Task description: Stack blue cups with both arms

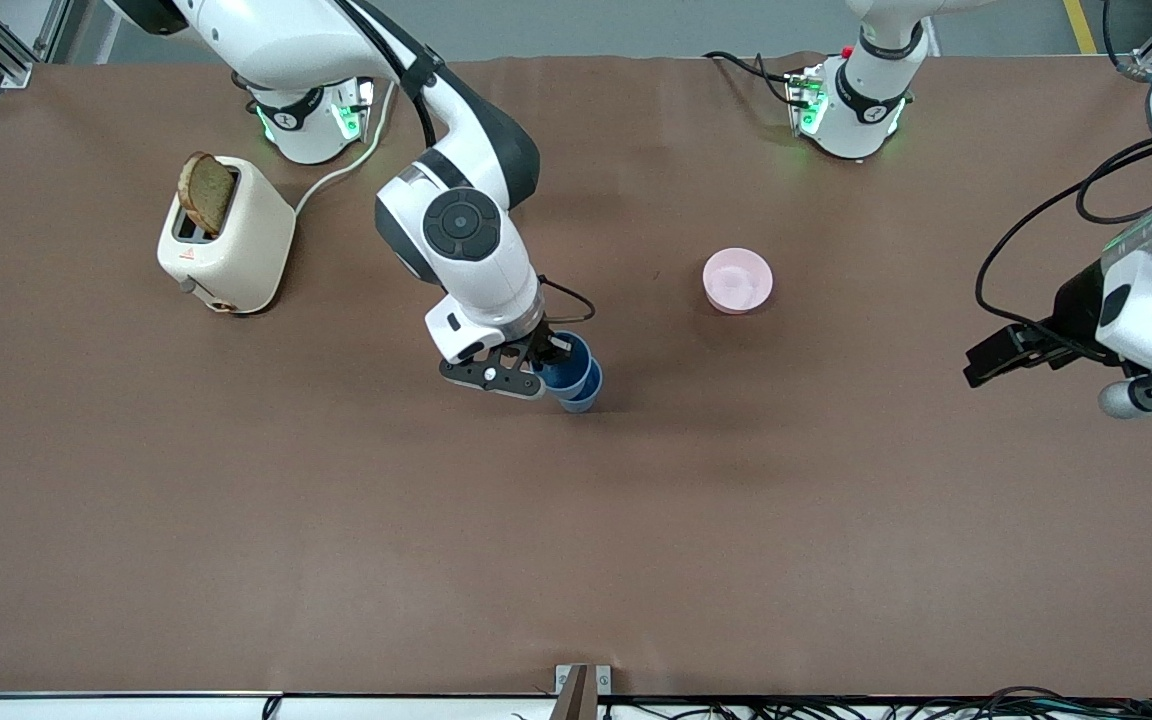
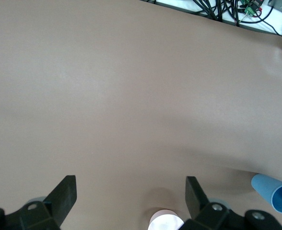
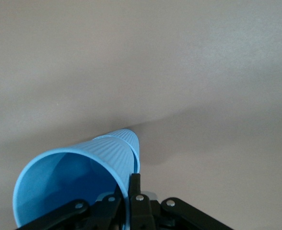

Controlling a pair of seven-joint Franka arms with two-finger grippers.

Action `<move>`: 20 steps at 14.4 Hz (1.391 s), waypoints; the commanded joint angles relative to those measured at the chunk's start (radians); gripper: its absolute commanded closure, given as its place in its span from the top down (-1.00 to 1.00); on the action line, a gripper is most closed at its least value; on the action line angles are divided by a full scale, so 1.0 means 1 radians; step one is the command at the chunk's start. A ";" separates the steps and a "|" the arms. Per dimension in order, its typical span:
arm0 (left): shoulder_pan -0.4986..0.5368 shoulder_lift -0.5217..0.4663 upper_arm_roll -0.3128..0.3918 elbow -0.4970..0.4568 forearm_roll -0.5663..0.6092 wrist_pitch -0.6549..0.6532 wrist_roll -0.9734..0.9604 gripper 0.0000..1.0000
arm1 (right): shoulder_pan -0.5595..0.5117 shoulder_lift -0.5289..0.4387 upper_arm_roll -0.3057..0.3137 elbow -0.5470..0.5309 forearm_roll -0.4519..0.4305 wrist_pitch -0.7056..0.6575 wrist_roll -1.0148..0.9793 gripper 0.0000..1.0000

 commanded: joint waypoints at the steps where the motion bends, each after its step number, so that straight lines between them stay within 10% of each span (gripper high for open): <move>1: 0.015 -0.096 -0.005 -0.029 0.010 -0.048 0.009 1.00 | 0.017 0.010 0.005 0.005 -0.015 0.008 0.008 -0.99; 6: 0.058 -0.185 -0.005 -0.032 0.004 -0.180 0.151 1.00 | 0.023 0.013 0.005 0.001 -0.009 0.008 0.005 -0.99; 12: -0.116 -0.333 0.220 -0.205 -0.039 -0.174 0.262 1.00 | 0.040 0.033 0.005 0.000 -0.013 0.011 0.006 -0.98; 17: -0.146 -0.379 0.234 -0.277 -0.053 -0.166 0.309 1.00 | 0.044 0.044 0.005 0.002 -0.022 0.014 0.006 -0.96; 20: -0.144 -0.373 0.221 -0.270 -0.045 -0.172 0.308 1.00 | 0.044 0.054 0.005 0.000 -0.019 0.052 0.013 -0.58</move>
